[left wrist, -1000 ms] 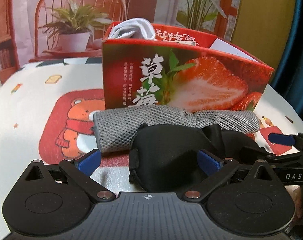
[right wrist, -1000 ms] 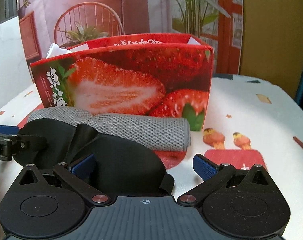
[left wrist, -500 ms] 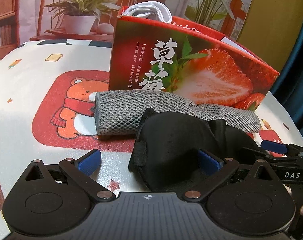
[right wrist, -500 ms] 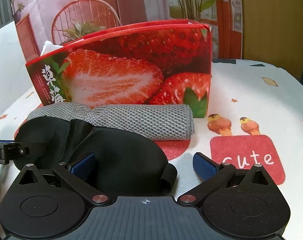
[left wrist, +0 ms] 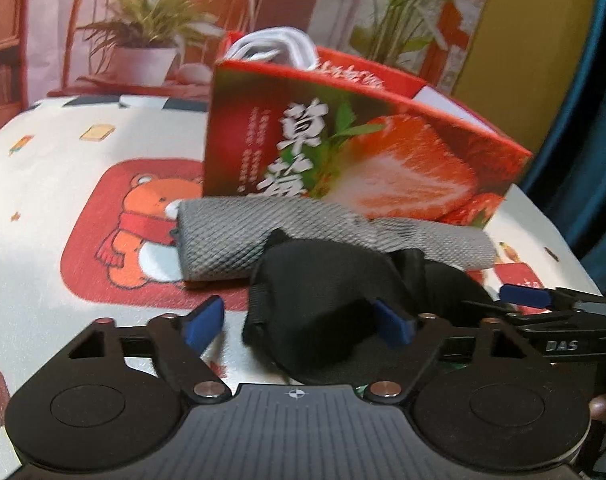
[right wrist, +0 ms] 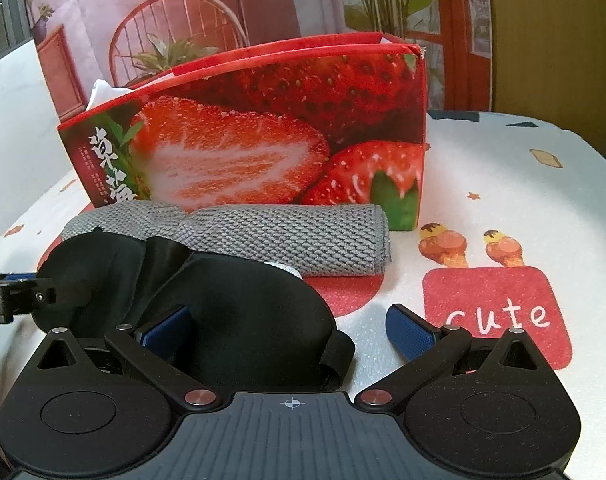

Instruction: Organize soft objects

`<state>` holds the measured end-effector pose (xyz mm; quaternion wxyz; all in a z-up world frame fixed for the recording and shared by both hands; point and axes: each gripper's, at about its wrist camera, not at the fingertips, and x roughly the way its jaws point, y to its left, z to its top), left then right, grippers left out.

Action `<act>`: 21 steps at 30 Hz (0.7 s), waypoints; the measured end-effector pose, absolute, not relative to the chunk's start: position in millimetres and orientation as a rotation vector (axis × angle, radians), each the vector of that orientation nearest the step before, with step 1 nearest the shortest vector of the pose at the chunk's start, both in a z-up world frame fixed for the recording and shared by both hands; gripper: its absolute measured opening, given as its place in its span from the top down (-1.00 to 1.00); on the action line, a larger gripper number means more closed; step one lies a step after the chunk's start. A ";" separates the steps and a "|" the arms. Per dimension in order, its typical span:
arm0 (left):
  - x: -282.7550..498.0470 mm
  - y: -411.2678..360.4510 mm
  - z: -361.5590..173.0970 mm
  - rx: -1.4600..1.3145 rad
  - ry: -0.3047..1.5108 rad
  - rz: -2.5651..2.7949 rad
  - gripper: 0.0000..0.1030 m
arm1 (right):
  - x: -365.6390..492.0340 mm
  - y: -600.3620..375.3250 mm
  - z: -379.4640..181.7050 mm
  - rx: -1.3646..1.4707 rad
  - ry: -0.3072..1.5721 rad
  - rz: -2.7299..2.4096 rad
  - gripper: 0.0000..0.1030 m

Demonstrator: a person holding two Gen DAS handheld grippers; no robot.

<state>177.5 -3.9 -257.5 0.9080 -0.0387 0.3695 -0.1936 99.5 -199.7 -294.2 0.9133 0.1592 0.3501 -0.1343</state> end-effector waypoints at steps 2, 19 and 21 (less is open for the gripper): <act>176.8 -5.8 -257.2 -0.072 0.760 -0.415 -0.36 | 99.4 -198.4 -294.3 0.323 0.720 -0.279 -0.99; 169.0 -1.4 -261.0 -0.087 0.804 -0.392 0.08 | 82.9 -188.4 -286.5 0.353 0.740 -0.271 -0.99; 166.7 -1.8 -262.4 -0.085 0.808 -0.389 0.07 | 82.1 -188.2 -285.8 0.359 0.739 -0.270 -0.99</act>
